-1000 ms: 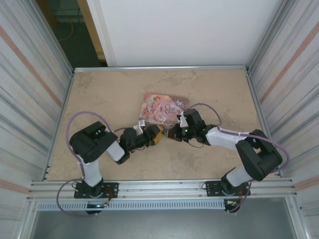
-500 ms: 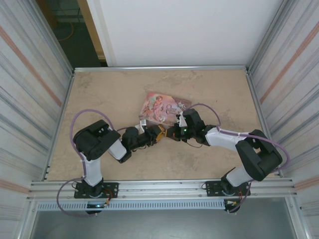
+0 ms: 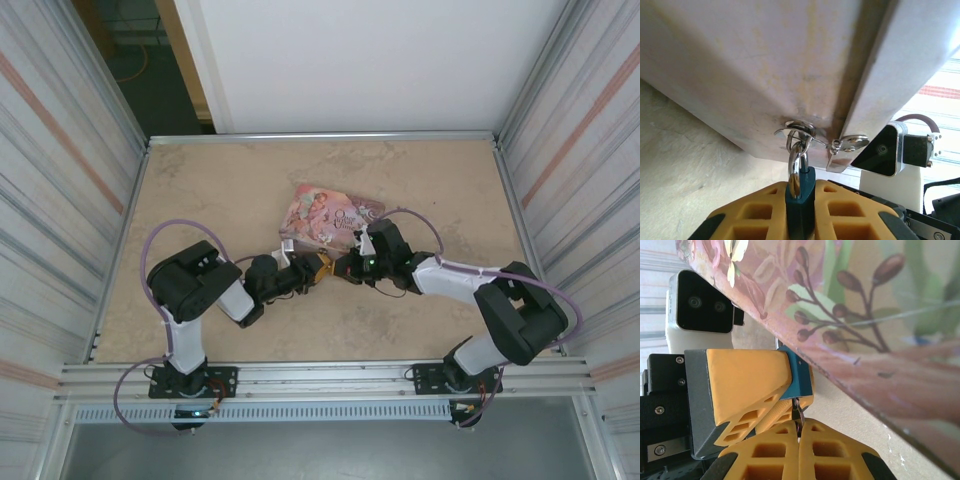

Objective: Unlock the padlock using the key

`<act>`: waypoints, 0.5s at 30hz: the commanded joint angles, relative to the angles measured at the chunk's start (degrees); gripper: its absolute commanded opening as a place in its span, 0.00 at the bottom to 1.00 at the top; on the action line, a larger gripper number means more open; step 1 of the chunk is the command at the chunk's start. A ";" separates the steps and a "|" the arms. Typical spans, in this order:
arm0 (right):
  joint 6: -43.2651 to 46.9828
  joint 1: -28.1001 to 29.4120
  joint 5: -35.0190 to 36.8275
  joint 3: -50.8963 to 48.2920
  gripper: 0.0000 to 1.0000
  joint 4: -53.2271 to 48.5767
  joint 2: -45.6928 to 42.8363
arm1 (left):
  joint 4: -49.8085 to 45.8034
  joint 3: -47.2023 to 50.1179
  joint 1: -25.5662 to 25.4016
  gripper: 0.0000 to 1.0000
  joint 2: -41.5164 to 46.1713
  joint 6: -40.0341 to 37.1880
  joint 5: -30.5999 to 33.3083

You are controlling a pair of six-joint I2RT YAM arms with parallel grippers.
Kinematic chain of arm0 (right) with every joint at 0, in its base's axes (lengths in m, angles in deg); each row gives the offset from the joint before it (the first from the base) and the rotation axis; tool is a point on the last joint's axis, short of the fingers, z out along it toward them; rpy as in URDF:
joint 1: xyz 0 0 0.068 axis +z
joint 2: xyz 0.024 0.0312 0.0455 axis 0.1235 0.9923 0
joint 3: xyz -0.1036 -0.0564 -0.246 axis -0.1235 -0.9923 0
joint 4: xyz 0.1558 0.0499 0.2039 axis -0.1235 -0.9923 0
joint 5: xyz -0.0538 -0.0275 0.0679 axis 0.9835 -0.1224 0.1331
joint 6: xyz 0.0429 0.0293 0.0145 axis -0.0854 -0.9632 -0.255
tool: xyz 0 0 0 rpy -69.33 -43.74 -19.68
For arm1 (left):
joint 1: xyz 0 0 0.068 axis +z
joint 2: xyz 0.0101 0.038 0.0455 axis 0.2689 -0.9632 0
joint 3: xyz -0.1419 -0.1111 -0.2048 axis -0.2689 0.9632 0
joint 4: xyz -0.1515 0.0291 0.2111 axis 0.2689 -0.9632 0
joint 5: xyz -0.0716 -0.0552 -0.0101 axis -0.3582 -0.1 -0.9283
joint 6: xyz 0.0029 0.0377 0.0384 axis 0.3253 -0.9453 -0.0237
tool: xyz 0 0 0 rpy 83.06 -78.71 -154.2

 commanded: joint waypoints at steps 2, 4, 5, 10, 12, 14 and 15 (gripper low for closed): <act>2.74 -0.15 0.30 -0.12 0.13 -1.11 -5.00 | 0.25 0.33 -0.43 0.07 0.49 -0.15 1.48; 3.24 -0.59 0.53 -0.66 0.17 -2.00 -6.34 | -0.44 0.16 -0.43 0.04 0.98 0.05 1.34; 3.28 -0.80 0.53 -1.00 0.18 -2.20 -6.97 | -0.84 0.03 -0.43 0.03 1.20 0.08 1.17; 4.93 -1.69 1.49 -2.66 0.26 -4.42 -10.56 | -5.11 -0.21 -0.43 0.00 3.99 0.23 0.82; 6.54 -1.71 2.61 -2.64 0.31 -5.81 -12.37 | -8.25 -0.28 -0.43 0.00 5.59 0.34 0.61; 8.99 -1.60 4.06 -2.27 0.35 -7.59 -14.33 | -12.03 -0.47 -0.43 0.00 7.33 0.59 0.46; 10.62 -1.55 4.97 -1.99 0.38 -8.74 -15.39 | -14.23 -0.47 -0.43 0.00 8.28 0.89 0.48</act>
